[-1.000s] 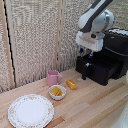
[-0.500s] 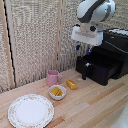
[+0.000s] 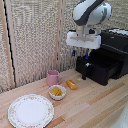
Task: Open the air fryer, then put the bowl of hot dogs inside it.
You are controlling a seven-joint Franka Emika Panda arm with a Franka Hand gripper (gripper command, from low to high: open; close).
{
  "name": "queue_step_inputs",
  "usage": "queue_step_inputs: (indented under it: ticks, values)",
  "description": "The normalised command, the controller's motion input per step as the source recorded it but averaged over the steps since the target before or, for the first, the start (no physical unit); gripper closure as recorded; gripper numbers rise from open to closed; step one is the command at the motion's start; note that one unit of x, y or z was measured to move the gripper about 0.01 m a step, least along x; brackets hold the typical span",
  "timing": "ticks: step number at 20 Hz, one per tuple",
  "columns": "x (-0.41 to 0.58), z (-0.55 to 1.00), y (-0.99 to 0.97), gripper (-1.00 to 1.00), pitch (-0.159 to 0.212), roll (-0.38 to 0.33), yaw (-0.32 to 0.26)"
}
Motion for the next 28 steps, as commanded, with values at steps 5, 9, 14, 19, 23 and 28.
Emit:
queue_step_inputs:
  ticks: [5, 9, 14, 19, 23, 28]
  values:
    - [0.000, -0.17, 0.39, -1.00, 0.005, 0.206, 0.155]
    - [0.000, -0.17, 0.50, -1.00, 0.000, 0.150, 0.145]
    - [0.000, -0.20, 0.58, -1.00, 0.000, 0.042, 0.153]
    - [-0.029, -0.33, 0.49, -1.00, 0.029, -0.004, 0.183]
    - [-0.031, -0.41, 0.36, -1.00, 0.053, -0.055, 0.198]
    - [-0.009, -0.31, 0.10, -1.00, 0.016, -0.094, 0.245]
